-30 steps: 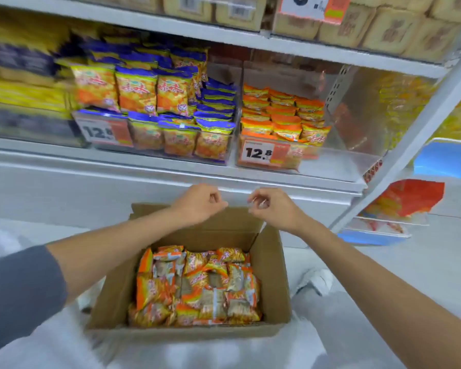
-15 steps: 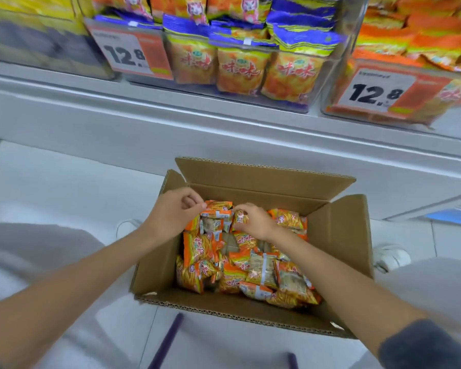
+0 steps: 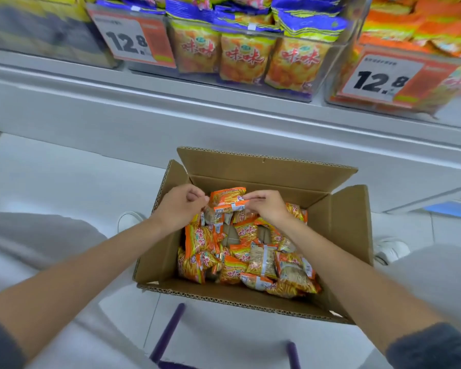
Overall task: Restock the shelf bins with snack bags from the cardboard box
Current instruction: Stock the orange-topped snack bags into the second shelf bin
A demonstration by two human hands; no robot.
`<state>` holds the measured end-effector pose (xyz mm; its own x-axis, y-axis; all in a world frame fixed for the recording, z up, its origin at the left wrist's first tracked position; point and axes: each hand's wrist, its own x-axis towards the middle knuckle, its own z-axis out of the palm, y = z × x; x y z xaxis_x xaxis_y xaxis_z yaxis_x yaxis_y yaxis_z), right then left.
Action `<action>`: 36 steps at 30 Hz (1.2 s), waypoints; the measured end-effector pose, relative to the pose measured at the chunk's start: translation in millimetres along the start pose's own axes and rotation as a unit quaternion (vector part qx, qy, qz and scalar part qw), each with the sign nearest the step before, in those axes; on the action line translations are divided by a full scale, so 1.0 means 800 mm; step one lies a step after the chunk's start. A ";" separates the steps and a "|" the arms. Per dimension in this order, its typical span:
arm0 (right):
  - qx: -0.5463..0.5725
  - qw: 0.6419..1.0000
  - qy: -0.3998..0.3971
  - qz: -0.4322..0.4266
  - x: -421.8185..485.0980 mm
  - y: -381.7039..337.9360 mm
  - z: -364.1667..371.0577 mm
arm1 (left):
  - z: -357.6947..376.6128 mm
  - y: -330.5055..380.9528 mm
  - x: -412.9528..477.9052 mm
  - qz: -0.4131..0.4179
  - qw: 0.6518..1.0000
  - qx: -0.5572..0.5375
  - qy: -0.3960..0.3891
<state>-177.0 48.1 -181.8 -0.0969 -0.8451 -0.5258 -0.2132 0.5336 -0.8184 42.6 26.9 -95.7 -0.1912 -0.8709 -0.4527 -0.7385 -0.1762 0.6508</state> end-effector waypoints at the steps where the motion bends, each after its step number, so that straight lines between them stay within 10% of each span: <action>1: 0.002 1.000 -0.007 -0.011 -0.014 -0.012 -0.011 | 0.002 0.003 0.000 -0.023 0.999 -0.023 -0.012; 8: 0.016 0.996 -0.072 -0.046 -0.103 -0.055 -0.044 | 0.027 0.032 0.001 -0.131 0.925 -0.298 -0.194; 15: 0.127 0.981 -0.136 0.054 -0.080 -0.006 -0.032 | 0.050 0.019 0.008 -0.086 0.958 -0.203 -0.184; 21: -0.318 0.914 -0.239 0.078 -0.028 0.087 -0.019 | 0.073 -0.020 0.022 -0.143 0.964 -0.175 -0.142; 28: -0.503 0.828 -0.244 0.037 -0.029 0.135 0.004 | 0.083 -0.037 0.027 -0.161 0.959 -0.177 -0.149; 36: -0.180 0.962 -0.190 0.073 -0.038 0.054 -0.036 | 0.070 -0.027 0.024 -0.138 0.957 -0.216 -0.137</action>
<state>-211.3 96.2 -194.6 0.1960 -0.6530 -0.7316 -0.5537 0.5421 -0.6321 18.6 39.9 -152.8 -0.2332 -0.6215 -0.7479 -0.4605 -0.6068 0.6479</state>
